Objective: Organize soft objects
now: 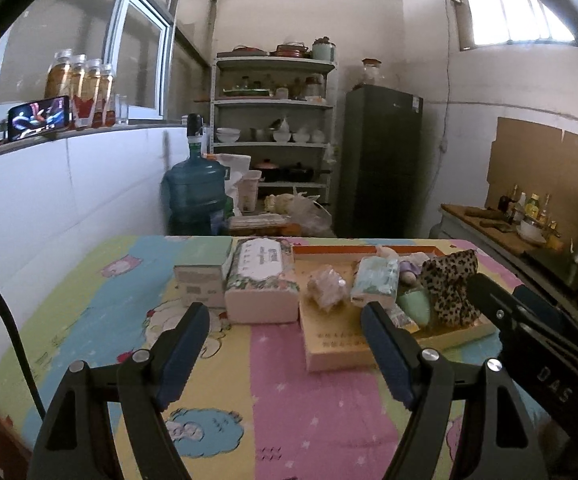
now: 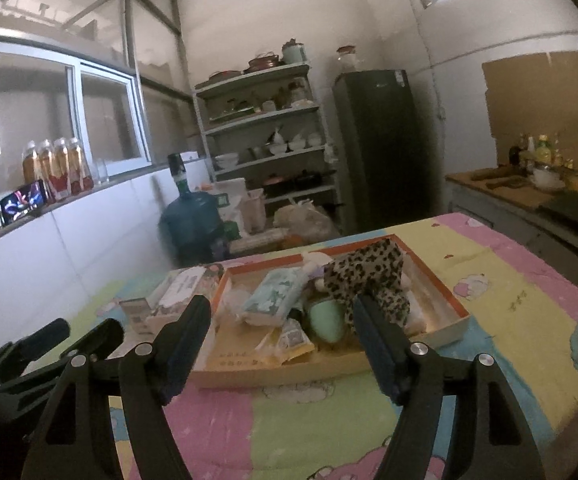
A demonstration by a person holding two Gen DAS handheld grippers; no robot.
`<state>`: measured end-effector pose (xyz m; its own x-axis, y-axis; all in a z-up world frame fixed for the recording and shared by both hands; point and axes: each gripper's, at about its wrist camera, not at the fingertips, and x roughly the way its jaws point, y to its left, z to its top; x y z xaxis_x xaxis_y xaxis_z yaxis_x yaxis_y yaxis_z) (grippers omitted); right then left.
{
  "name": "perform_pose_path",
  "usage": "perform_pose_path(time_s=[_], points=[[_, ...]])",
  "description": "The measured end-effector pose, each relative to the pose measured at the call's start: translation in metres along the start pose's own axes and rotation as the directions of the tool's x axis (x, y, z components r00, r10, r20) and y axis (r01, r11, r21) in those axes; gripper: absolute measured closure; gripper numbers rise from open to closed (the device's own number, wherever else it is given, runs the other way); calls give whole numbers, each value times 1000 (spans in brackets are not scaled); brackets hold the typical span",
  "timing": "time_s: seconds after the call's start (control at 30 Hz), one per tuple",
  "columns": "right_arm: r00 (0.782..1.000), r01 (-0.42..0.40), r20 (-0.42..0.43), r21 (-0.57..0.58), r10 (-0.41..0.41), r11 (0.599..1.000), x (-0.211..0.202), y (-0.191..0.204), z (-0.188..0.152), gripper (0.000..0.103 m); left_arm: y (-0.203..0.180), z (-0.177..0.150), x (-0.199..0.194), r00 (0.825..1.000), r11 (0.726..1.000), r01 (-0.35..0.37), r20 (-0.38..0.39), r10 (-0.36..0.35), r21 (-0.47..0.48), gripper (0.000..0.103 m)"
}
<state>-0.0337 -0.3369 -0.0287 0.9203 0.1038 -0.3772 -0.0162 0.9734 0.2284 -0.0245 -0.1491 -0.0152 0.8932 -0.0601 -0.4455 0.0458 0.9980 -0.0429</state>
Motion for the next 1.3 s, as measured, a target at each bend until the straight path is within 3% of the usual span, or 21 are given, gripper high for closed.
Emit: perform_pose_path(time_s=[0.3, 0.83, 1.3], points=[[999, 37, 36, -27, -36, 999, -31, 25, -20, 28, 25, -18, -29, 1000, 1000, -6, -9, 6, -27, 24], [997, 71, 19, -112, -70, 991, -66, 59, -42, 28, 46, -40, -58, 1000, 999, -17, -14, 17, -27, 24], [998, 56, 11, -113, -56, 992, -70, 67, -44, 28, 55, -41, -64, 1000, 999, -21, 4, 21, -29, 24]])
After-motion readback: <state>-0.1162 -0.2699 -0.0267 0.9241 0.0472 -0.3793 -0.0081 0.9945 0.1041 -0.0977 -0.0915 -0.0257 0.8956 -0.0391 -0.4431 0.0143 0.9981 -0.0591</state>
